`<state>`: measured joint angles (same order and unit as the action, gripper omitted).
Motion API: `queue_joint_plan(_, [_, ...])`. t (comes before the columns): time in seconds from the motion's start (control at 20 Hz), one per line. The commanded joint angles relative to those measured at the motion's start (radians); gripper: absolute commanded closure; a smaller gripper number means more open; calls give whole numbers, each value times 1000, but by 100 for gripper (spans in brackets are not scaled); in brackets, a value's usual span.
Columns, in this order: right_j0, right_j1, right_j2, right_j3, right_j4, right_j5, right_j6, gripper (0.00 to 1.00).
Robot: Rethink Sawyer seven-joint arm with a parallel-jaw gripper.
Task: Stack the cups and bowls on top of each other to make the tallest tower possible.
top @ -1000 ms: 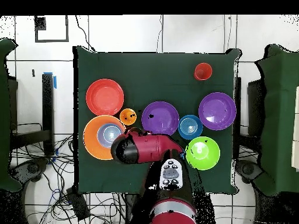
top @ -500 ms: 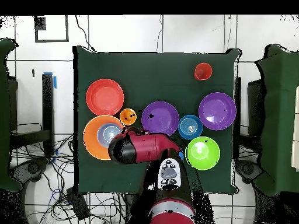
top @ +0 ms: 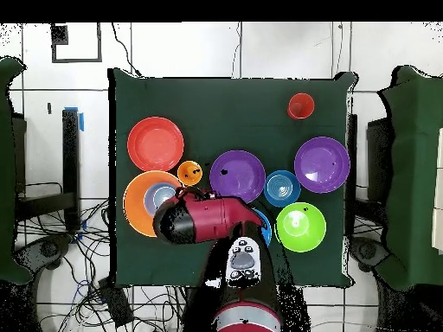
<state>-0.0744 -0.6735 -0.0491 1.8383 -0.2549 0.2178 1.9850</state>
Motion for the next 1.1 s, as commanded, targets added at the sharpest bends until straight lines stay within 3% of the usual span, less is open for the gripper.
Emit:
queue_joint_plan(0.05, [19,-14,90,48,-31,95,17,100])
queue_joint_plan(0.35, [33,-50,88,54,-17,146,15,100])
queue_joint_plan(1.1, [86,-33,60,65,-7,102,74,100])
